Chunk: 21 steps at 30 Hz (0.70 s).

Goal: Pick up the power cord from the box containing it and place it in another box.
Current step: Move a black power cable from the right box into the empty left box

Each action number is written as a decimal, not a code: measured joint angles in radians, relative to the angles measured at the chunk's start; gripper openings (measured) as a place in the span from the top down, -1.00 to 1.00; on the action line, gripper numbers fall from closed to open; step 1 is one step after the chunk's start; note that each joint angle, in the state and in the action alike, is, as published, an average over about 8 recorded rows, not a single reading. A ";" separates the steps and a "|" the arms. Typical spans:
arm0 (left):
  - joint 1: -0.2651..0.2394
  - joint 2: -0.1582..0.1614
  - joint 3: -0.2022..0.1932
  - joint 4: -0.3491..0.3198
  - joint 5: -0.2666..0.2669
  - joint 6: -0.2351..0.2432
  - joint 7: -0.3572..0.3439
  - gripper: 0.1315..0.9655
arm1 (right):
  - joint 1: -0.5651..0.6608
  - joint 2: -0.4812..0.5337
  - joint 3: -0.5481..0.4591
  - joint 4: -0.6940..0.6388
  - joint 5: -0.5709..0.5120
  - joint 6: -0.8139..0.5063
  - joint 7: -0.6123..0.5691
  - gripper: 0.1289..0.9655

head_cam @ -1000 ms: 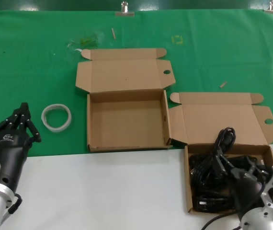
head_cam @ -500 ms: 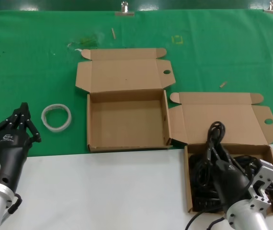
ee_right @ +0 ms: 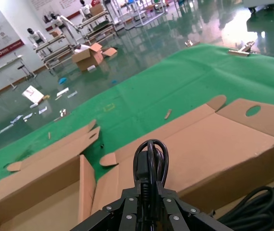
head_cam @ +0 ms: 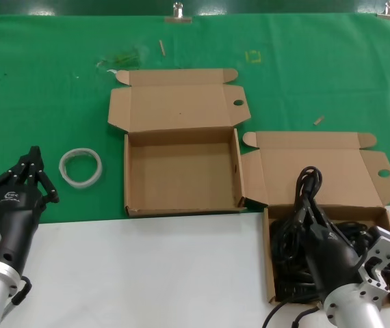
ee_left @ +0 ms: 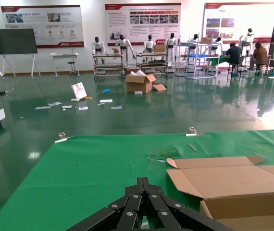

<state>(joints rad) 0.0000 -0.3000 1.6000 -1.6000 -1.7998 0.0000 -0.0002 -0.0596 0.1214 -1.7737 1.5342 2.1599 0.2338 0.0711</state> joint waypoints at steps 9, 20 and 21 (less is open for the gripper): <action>0.000 0.000 0.000 0.000 0.000 0.000 0.000 0.98 | 0.017 0.071 -0.057 0.155 0.073 0.066 -0.020 0.87; 0.000 0.000 0.000 0.000 0.000 0.000 -0.001 0.98 | 0.339 0.156 -0.257 0.125 0.247 0.113 -0.114 0.87; 0.000 0.000 0.000 0.000 0.000 0.000 -0.001 0.98 | 0.372 0.146 -0.267 0.084 0.253 0.104 -0.114 0.87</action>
<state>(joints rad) 0.0000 -0.3000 1.6001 -1.6000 -1.7997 0.0000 -0.0008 0.3127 0.2673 -2.0405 1.6182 2.4129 0.3378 -0.0427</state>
